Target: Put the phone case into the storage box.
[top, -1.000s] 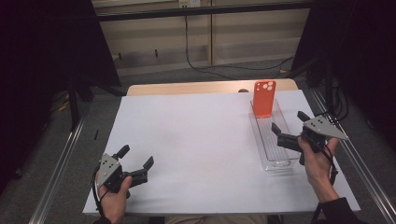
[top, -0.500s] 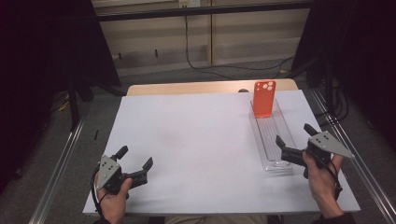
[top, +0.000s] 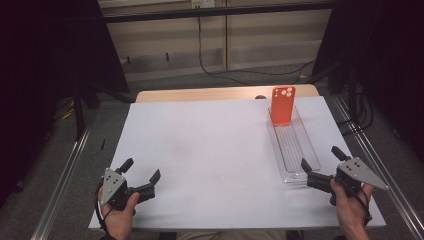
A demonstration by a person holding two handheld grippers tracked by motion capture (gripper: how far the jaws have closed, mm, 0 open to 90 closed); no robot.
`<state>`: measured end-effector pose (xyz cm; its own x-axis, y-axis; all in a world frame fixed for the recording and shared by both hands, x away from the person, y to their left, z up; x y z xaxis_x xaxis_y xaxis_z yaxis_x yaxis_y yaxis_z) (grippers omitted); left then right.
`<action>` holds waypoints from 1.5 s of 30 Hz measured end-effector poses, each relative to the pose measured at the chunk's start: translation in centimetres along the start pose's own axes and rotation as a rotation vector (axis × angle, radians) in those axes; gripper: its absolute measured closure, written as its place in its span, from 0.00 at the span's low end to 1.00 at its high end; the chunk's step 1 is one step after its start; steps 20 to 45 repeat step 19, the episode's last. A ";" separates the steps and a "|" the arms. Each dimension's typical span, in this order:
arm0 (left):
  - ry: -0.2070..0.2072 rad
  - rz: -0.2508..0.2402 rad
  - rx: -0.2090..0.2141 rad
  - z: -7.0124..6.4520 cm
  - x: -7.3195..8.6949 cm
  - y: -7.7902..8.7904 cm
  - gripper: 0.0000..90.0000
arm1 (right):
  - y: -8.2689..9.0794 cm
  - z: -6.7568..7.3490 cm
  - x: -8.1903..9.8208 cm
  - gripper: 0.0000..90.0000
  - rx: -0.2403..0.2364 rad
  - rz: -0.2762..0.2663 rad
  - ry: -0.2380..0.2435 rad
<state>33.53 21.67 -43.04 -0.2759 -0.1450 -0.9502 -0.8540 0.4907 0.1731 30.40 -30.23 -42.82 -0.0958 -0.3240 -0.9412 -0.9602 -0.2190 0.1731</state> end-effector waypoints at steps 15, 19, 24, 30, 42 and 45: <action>0.012 0.014 -0.013 0.3 0.2 0.2 0.03 | 1.5 0.1 1.4 0.01 0.038 0.004 -0.013; 0.018 0.019 -0.005 0.2 0.2 0.0 0.03 | 1.2 0.1 1.5 0.01 0.031 0.007 -0.023; 0.018 0.019 -0.005 0.2 0.2 0.0 0.03 | 1.2 0.1 1.5 0.01 0.031 0.007 -0.023; 0.018 0.019 -0.005 0.2 0.2 0.0 0.03 | 1.2 0.1 1.5 0.01 0.031 0.007 -0.023; 0.018 0.019 -0.005 0.2 0.2 0.0 0.03 | 1.2 0.1 1.5 0.01 0.031 0.007 -0.023; 0.018 0.019 -0.005 0.2 0.2 0.0 0.03 | 1.2 0.1 1.5 0.01 0.031 0.007 -0.023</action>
Point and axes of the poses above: each handheld gripper's, and its own axes: y roughly backward along the jaws, x roughly out of its underside, z roughly to its left, the point moved 5 cm from there along -y, roughly forward along the jaws, and after that the axes turned 15 degrees about y, right-handed, at the moved point
